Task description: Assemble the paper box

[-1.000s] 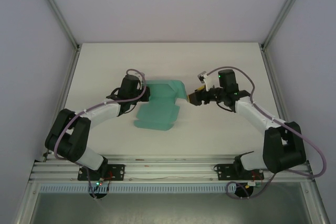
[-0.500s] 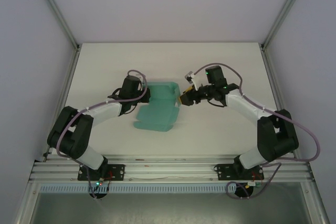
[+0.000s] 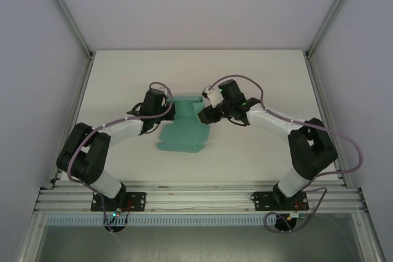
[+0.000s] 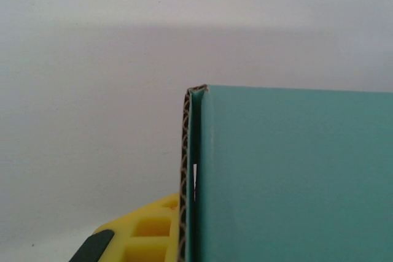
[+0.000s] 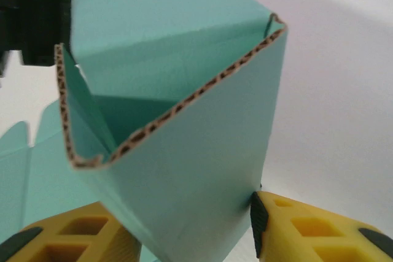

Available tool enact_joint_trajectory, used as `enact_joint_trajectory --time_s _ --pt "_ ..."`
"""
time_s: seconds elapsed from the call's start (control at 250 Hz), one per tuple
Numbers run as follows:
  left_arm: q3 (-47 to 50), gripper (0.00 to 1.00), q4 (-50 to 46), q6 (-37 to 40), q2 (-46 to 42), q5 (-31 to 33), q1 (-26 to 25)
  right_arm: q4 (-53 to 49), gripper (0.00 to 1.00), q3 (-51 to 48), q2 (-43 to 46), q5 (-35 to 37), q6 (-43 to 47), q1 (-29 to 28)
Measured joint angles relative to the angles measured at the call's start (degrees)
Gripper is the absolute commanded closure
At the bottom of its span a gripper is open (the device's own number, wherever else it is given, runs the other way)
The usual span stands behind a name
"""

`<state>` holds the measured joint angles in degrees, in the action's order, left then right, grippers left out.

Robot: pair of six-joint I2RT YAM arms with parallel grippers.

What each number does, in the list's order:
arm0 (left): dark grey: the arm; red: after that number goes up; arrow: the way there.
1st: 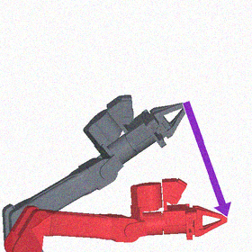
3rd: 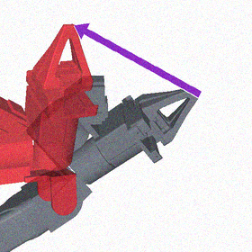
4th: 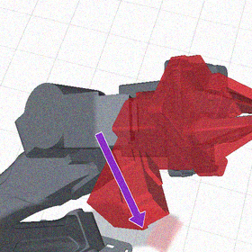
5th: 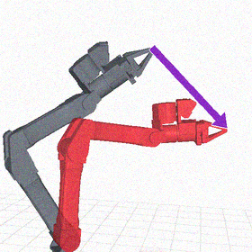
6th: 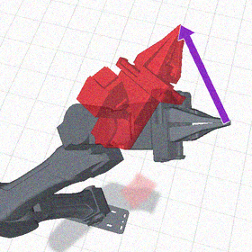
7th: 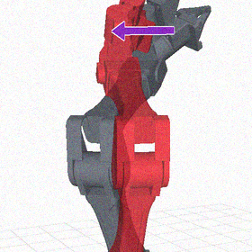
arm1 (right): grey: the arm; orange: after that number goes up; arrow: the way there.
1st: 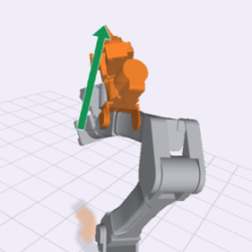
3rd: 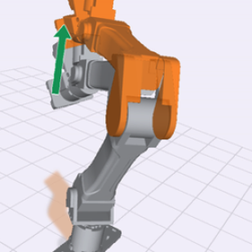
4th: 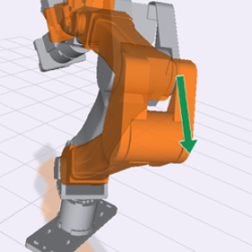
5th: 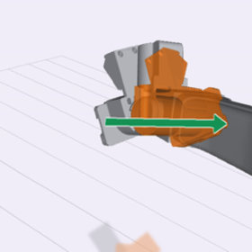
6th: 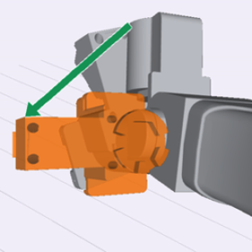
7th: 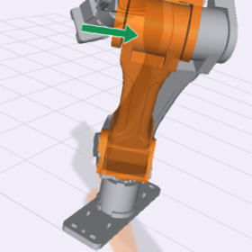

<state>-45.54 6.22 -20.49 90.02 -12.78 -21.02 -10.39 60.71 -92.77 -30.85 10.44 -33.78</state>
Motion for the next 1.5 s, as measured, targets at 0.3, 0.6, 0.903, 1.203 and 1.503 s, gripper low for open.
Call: enact_joint_trajectory --time_s 0.3,0.6,0.903,1.203,1.503 --pt "-2.32 1.0 -3.17 -1.11 0.61 6.47 -2.54 2.27 0.79 3.02 -4.92 29.22 -11.41 -7.06" --pt "-4.68 1.0 -4.96 -6.34 0.66 9.92 -4.92 -0.74 0.93 12.15 -14.16 48.09 -23.41 -9.44" --pt "-6.99 1.0 -6.23 -12.26 1.64 10.32 -6.38 -6.47 1.0 18.51 -19.45 61.18 -30.01 -11.1" --pt "-9.22 1.0 -6.67 -15.43 3.43 10.64 -7.19 -13.88 1.0 24.94 -23.91 68.94 -36.48 -11.45" --pt "-10.64 1.0 -6.67 -15.63 5.07 10.51 -7.39 -12.98 1.0 24.02 -24.26 70.93 -39.17 -11.45"
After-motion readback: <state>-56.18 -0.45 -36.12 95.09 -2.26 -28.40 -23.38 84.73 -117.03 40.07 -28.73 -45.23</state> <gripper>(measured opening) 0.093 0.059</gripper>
